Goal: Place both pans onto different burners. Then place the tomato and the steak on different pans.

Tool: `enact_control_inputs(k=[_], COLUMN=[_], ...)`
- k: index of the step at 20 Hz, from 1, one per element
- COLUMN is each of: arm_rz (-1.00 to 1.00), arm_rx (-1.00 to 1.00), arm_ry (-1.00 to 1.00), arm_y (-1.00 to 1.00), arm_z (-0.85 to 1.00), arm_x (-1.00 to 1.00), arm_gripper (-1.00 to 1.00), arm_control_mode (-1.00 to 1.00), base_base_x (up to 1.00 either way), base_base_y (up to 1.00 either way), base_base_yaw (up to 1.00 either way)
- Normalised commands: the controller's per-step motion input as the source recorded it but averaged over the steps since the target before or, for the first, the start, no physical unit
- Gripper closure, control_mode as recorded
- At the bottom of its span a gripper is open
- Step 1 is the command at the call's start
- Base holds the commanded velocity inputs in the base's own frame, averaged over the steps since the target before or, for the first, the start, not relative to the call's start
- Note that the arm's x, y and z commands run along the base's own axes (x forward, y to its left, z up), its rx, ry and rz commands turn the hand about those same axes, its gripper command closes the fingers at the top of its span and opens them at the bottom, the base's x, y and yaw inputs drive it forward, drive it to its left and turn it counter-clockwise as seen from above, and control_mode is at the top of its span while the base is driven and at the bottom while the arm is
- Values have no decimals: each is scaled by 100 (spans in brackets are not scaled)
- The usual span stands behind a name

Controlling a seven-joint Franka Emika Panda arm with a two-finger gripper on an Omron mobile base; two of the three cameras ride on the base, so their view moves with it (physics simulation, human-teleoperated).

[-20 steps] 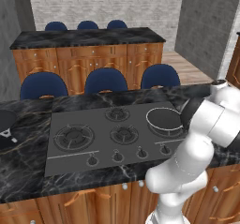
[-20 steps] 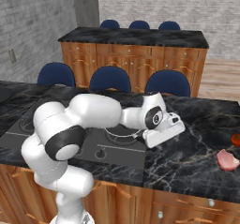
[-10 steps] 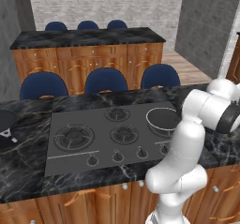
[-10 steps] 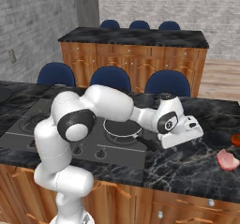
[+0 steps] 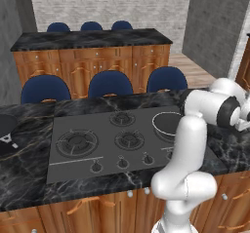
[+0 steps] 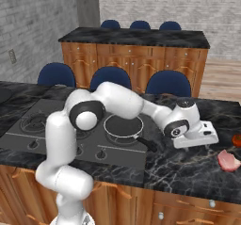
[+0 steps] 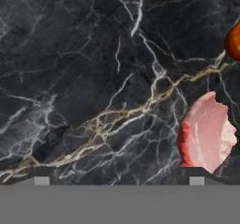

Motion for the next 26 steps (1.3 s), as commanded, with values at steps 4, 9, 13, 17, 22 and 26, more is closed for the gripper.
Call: enact_control_inputs(k=[4, 9, 13, 17, 22, 26], arm_rz=[-7, -3, -1, 0, 0, -1], arm_rx=[2, 0, 0, 0, 0, 0], arm_ry=[-13, -5, 0, 0, 0, 0], arm_y=[-53, -46, -23, -5, -5, -6], arm_z=[-7, -14, -13, -9, -22, -21], arm_x=[18, 8, 0, 13, 11, 14], arm_gripper=[-100, -100, -100, -100, -100, -100], arm_control_mode=[-100, -100, -100, -100, -100, -100], base_base_x=[0, 0, 0, 0, 0, 0], base_base_y=[0, 0, 0, 0, 0, 0], base_base_yaw=[0, 0, 0, 0, 0, 0])
